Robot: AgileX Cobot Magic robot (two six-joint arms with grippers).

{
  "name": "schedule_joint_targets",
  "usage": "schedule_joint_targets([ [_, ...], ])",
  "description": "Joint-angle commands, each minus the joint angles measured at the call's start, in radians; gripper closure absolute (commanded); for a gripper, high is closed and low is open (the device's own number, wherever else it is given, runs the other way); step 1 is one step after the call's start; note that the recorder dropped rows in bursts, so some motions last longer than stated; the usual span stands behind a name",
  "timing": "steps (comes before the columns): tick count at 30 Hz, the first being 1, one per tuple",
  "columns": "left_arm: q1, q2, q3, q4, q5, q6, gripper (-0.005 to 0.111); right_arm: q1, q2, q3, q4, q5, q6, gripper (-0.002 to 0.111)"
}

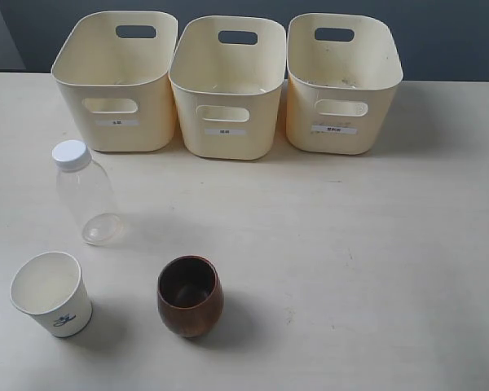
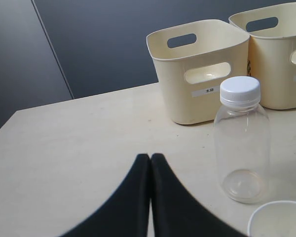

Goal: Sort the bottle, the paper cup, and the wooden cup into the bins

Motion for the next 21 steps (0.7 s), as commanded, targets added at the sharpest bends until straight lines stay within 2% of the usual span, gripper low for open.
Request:
schedule_joint_targets([
  [1, -0.003, -0.005, 0.001, 0.007, -0.007, -0.002, 0.107, -0.007, -0.006, 0.002, -0.002, -0.007, -0.003, 0.109],
  [9, -0.003, -0.005, 0.001, 0.007, -0.007, -0.002, 0.107, -0.007, -0.006, 0.002, -0.002, -0.016, -0.003, 0.109],
  [15, -0.003, -0.005, 0.001, 0.007, -0.007, -0.002, 0.107, -0.007, -0.006, 0.002, 0.005, -0.211, -0.001, 0.109],
  [21, -0.003, -0.005, 0.001, 0.007, -0.005, -0.002, 0.107, -0.007, -0.006, 0.002, 0.207, -0.292, 0.139, 0.109],
])
